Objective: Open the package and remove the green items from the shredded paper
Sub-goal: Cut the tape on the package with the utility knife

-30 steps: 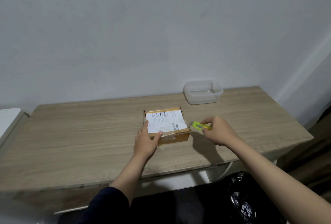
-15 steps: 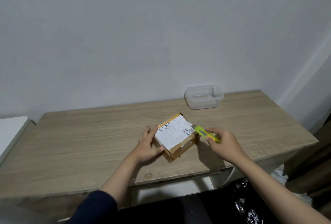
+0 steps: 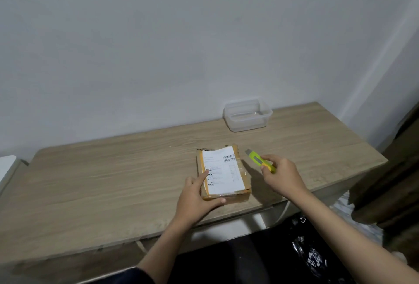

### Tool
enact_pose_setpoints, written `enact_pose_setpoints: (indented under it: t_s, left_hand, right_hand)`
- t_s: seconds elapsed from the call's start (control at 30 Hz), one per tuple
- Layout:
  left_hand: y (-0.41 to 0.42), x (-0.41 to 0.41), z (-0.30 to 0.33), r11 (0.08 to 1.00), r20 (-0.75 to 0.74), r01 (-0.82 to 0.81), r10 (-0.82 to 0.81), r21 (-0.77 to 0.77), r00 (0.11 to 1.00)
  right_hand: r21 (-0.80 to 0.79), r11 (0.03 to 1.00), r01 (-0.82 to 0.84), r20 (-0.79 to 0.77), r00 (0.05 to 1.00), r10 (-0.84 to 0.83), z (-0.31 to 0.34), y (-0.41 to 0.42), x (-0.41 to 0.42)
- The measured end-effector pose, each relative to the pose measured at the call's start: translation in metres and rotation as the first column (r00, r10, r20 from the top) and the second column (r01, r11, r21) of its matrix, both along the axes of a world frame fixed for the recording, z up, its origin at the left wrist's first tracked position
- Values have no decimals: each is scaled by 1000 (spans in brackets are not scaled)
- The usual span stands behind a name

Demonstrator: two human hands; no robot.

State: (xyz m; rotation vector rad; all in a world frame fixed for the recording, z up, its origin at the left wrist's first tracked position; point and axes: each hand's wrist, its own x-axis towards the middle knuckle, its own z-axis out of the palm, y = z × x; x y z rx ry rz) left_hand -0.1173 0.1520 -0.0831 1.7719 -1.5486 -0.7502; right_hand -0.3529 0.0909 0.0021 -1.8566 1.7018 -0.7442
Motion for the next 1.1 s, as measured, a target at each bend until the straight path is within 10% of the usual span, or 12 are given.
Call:
enact_pose_setpoints:
  t_s: [1.1]
  left_hand:
    - [-1, -2, -10, 998, -9, 53, -53, 18, 999]
  right_hand:
    - [162, 987, 26, 160, 986, -52, -35, -17, 4]
